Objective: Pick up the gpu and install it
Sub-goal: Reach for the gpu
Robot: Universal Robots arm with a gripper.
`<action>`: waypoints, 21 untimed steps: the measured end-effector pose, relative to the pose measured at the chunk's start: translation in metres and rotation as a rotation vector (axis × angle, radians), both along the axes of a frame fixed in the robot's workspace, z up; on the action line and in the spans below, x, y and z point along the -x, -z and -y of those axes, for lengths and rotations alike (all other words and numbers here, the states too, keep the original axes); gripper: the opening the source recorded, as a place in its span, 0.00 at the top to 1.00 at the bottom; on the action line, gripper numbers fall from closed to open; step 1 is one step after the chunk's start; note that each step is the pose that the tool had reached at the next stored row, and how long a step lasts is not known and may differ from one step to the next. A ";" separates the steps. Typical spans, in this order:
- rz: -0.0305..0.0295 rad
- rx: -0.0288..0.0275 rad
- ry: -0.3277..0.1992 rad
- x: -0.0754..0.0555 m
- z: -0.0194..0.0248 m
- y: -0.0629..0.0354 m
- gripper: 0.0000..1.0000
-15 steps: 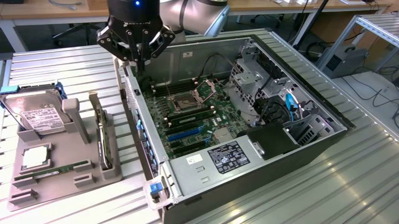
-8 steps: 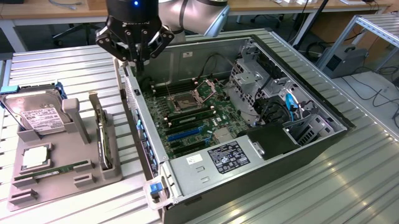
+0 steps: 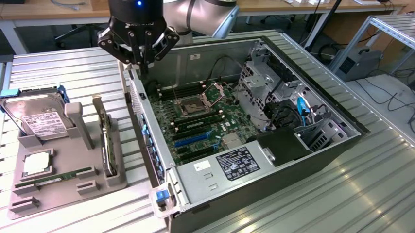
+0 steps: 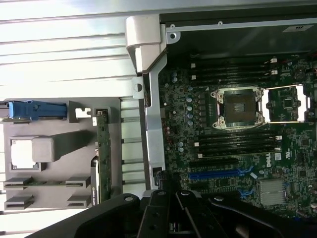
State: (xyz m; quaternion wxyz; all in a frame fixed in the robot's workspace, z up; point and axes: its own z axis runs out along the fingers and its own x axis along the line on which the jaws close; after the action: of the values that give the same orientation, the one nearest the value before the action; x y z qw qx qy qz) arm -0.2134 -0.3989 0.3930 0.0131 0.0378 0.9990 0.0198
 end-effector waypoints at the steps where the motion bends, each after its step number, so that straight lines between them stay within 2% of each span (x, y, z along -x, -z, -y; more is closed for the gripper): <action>1: -0.0001 0.0001 0.000 0.001 0.0000 0.0000 0.89; 13: 0.0000 0.0007 0.000 0.018 0.0000 0.0001 0.89; 21: 0.0000 0.0008 0.000 0.021 0.0000 0.0001 0.89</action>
State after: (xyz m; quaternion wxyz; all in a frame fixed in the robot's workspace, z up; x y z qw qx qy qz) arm -0.2340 -0.3989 0.3929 0.0131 0.0378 0.9990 0.0194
